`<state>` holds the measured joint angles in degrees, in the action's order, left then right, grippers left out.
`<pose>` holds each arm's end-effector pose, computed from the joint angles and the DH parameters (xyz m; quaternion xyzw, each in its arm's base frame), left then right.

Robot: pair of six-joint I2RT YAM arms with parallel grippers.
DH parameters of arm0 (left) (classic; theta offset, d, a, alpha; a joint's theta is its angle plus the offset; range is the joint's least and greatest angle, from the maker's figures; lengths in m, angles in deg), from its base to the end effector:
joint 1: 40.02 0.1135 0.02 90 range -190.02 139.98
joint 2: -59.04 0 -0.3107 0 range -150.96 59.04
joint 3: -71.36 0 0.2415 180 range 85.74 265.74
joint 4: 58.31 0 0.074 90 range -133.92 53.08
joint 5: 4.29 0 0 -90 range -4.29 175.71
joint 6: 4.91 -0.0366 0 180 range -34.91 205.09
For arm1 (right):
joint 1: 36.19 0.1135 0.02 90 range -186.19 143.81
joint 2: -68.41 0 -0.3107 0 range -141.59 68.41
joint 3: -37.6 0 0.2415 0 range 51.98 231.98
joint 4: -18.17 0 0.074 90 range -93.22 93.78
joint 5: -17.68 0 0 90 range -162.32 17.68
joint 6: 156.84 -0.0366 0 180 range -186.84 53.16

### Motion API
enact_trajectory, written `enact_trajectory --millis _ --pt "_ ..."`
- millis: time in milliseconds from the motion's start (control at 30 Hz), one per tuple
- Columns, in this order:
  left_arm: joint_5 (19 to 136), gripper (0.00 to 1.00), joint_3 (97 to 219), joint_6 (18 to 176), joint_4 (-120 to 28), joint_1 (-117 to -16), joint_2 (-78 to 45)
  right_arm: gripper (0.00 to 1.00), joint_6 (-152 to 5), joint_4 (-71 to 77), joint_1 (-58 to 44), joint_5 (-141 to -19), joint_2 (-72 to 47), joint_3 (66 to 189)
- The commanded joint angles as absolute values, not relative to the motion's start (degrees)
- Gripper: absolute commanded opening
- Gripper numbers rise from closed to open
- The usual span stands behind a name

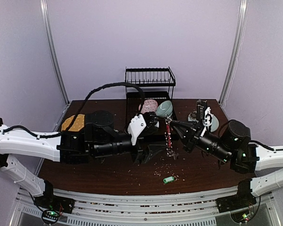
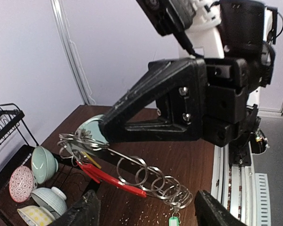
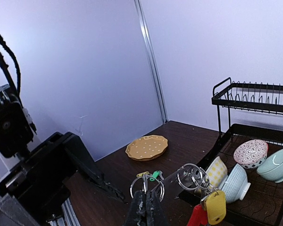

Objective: Put the keys on the keyring

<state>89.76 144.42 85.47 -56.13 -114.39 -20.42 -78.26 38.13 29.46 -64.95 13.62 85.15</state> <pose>0.0867 -0.3002 0.3756 0.4374 0.6189 -0.3744 0.5343 0.0818 0.1694 0.3612 -0.2393 0.5775 0.4542 0.6347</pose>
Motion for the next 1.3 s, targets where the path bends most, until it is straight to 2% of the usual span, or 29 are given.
enact_trajectory --millis 0,133,333,567,767,933,1133,1267 --pt "94.4 0.75 147.4 88.8 -58.8 -114.4 -23.2 0.0 -79.8 40.2 32.3 -53.4 11.2 88.7" --pt "94.2 0.78 147.2 89.8 -60.3 -114.4 -24.1 0.0 -78.0 40.1 34.0 -50.7 9.3 90.2" --pt "100.7 0.8 146.8 91.4 -58.5 -114.0 -23.5 0.0 -76.4 38.9 35.0 -49.1 7.3 91.6" --pt "96.1 0.76 146.2 90.9 -60.3 -113.8 -23.1 0.0 -75.9 38.6 35.0 -49.9 6.1 92.5" --pt "96.3 0.79 146.1 93.7 -60.0 -112.5 -24.2 0.0 -76.3 38.2 35.0 -49.9 4.9 93.3" --pt "102.6 0.64 146.0 95.7 -56.6 -111.5 -24.6 0.0 -75.9 39.1 35.0 -49.5 5.9 92.3" --pt "102.0 0.32 145.7 92.3 -55.0 -111.5 -24.7 0.0 -76.2 38.9 35.0 -48.6 6.3 91.7" --pt "100.9 0.25 143.9 90.4 -56.3 -111.5 -23.1 0.0 -76.2 38.6 35.0 -49.0 6.9 91.4"
